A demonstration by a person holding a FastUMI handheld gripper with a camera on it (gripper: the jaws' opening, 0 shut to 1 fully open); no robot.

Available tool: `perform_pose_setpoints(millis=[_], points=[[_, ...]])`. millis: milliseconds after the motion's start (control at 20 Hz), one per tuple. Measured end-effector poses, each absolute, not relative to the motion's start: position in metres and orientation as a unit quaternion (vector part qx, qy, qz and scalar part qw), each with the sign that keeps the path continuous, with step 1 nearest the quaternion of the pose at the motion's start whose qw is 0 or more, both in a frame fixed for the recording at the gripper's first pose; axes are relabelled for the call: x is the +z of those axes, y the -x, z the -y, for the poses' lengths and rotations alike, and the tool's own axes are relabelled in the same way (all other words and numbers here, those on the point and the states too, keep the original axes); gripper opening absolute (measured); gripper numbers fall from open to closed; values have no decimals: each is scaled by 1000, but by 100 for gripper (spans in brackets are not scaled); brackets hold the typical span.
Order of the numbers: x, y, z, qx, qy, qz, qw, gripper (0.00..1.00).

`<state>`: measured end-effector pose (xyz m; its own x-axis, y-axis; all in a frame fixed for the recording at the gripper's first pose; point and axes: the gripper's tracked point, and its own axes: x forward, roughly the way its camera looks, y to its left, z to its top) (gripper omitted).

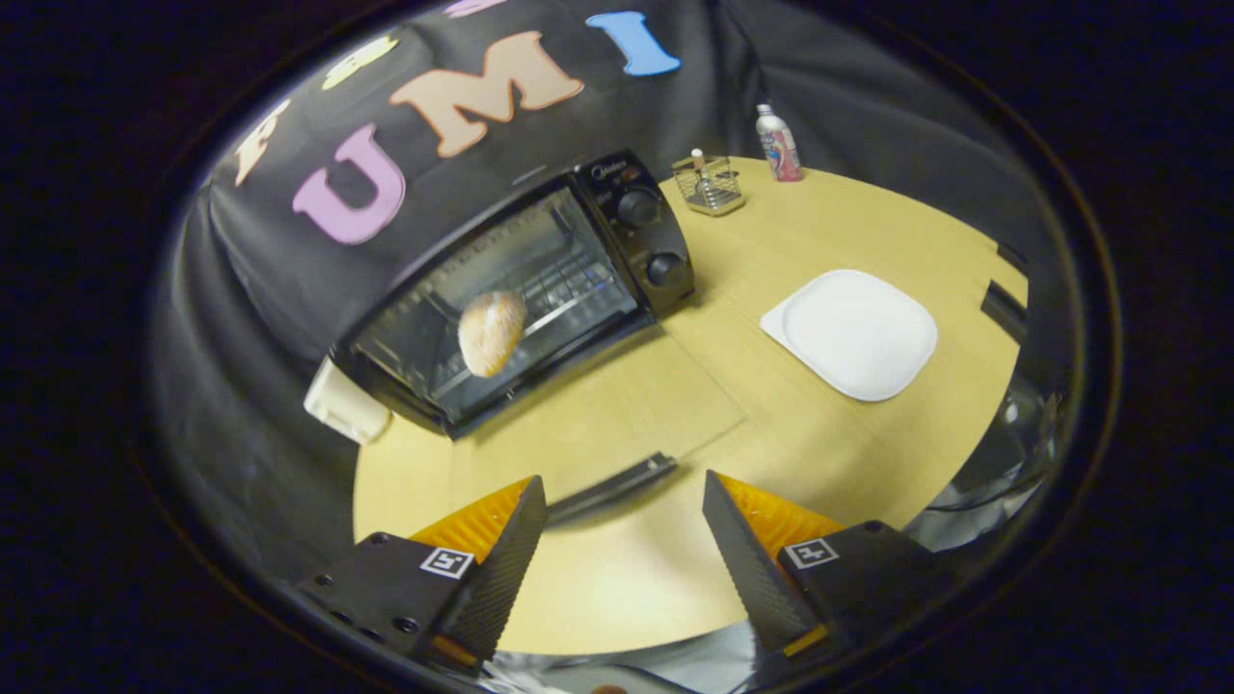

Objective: Open the toaster oven, put the food inside, and close the toaster oven door.

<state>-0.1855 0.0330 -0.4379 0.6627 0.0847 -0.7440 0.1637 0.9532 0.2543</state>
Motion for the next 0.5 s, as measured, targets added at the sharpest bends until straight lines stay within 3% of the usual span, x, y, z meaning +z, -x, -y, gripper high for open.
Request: perform_pose_setpoints(millis=[500], points=[[-492, 205, -34, 26, 21, -466, 884, 100]])
